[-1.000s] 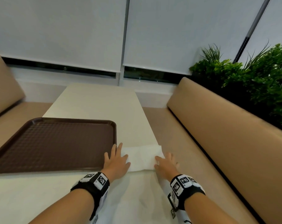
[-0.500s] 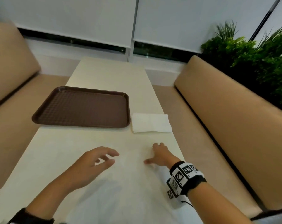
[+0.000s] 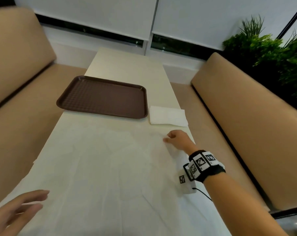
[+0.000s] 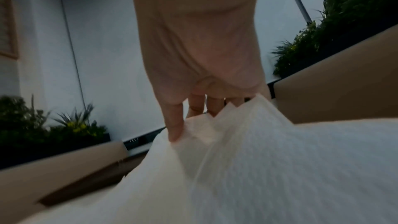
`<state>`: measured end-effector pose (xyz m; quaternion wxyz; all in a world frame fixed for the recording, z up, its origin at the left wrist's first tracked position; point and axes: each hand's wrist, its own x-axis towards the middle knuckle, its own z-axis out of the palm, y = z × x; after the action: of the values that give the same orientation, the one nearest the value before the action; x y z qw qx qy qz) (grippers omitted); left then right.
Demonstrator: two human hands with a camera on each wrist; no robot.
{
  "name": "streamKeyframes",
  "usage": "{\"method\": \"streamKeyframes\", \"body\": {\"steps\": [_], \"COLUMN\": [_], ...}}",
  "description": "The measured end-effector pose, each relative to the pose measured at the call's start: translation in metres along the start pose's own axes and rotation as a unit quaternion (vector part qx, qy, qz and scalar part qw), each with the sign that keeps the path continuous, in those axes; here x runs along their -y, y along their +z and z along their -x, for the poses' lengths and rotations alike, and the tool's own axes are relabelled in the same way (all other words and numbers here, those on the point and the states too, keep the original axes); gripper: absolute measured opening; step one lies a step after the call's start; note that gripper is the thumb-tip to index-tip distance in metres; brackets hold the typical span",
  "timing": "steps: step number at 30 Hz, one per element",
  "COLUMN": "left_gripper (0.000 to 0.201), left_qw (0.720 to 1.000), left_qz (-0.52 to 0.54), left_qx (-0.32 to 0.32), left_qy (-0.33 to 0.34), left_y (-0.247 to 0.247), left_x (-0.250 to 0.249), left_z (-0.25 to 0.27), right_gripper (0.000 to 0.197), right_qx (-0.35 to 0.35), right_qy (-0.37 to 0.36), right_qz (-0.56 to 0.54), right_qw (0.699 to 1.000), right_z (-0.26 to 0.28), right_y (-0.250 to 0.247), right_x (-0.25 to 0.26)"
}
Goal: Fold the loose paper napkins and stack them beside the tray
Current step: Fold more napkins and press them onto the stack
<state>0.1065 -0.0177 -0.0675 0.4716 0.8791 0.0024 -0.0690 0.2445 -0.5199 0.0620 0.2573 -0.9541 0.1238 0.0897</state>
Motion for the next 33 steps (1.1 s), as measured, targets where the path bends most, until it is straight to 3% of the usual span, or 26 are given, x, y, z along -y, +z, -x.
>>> {"method": "streamKeyframes", "body": {"steps": [2,6,8,13,15,17,20,24,27,31,33], "left_gripper": [0.067,0.044,0.030,0.020,0.051,0.065,0.057,0.037,0.063,0.095,0.108], "left_qw": [1.000,0.999,0.997,0.990,0.989,0.986,0.976,0.956,0.947,0.953,0.961], "left_qz": [-0.007,0.039,0.066,0.109,0.116,0.116,0.146,0.201,0.202,0.099,0.077], "left_qx": [-0.022,-0.030,-0.021,-0.041,-0.024,-0.025,-0.017,0.040,0.061,-0.008,-0.048], "left_qy": [-0.002,0.020,0.038,0.075,0.092,0.116,0.159,0.212,0.243,0.286,0.261], "left_y": [-0.005,-0.009,-0.010,-0.004,-0.007,-0.008,-0.003,0.027,0.057,0.072,0.064], "left_x": [0.022,-0.002,-0.031,-0.091,-0.106,-0.131,-0.185,-0.254,-0.297,-0.329,-0.333], "left_z": [-0.005,-0.005,0.000,0.017,0.022,0.022,0.012,-0.021,-0.046,-0.071,-0.079], "right_gripper": [0.023,0.011,0.014,0.031,0.037,0.037,0.033,0.033,0.034,0.036,0.037], "right_qx": [0.013,0.037,0.019,-0.033,-0.058,-0.075,-0.061,-0.018,-0.012,-0.010,-0.011], "right_qy": [-0.022,-0.026,-0.040,-0.063,-0.088,-0.121,-0.189,-0.250,-0.274,-0.277,-0.273], "right_qz": [-0.020,-0.065,-0.097,-0.168,-0.196,-0.225,-0.258,-0.327,-0.373,-0.423,-0.440], "right_qw": [0.999,0.997,0.994,0.983,0.975,0.964,0.945,0.911,0.886,0.863,0.856], "right_z": [0.004,0.010,0.012,0.022,0.030,0.042,0.065,0.094,0.104,0.110,0.113], "right_y": [-0.012,-0.028,-0.035,-0.053,-0.067,-0.087,-0.119,-0.140,-0.139,-0.132,-0.129], "right_x": [0.006,0.014,0.019,0.035,0.047,0.060,0.080,0.101,0.111,0.114,0.112]}}
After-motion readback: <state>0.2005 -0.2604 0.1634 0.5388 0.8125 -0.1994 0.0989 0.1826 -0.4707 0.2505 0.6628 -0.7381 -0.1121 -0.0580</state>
